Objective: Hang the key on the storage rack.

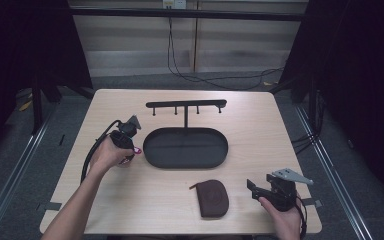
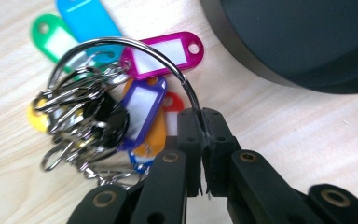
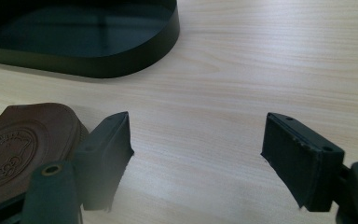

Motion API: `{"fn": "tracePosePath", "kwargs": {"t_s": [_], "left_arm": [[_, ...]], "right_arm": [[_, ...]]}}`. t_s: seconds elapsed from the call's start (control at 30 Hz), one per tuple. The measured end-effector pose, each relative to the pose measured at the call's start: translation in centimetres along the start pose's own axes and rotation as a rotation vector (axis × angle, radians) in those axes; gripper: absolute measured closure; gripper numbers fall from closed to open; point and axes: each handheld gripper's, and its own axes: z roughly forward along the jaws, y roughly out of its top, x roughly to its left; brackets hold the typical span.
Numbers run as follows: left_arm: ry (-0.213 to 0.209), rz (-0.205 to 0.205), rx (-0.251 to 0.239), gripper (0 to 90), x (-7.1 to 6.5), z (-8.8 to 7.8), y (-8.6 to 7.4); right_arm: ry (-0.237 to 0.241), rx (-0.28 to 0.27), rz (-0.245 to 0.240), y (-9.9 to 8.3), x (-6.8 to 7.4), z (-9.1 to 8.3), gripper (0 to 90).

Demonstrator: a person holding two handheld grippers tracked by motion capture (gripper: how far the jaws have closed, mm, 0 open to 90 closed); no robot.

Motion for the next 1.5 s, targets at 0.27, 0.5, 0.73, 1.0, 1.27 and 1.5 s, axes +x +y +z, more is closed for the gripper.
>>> {"fn": "tracePosePath", "kwargs": {"t_s": [0.27,0.5,0.73,1.0,1.27,1.5], "left_arm": [[0.01,0.006,-0.012,87.4,0.6,-2.0,-0.3],[0.052,0.011,-0.001,87.5,0.8,-3.8,-0.4],[0.09,0.007,-0.015,87.8,1.6,-6.2,-0.6],[0.098,-0.006,-0.028,87.9,2.2,-7.7,-1.0],[0.105,0.011,-0.032,88.0,1.9,-8.7,-1.0],[0.094,0.025,-0.046,88.0,1.7,-10.1,-1.4]], "right_arm": [[-0.019,-0.025,0.017,0.0,-0.2,-0.4,24.3],[-0.018,-0.022,0.023,0.0,-0.2,-0.3,24.2],[-0.024,-0.035,0.035,0.0,-0.4,-0.4,24.3],[-0.028,-0.037,0.037,0.0,-0.4,-0.4,24.3],[-0.03,-0.039,0.04,0.1,-0.4,-0.5,24.3],[-0.033,-0.039,0.042,0.0,-0.5,-0.5,24.3]]}}
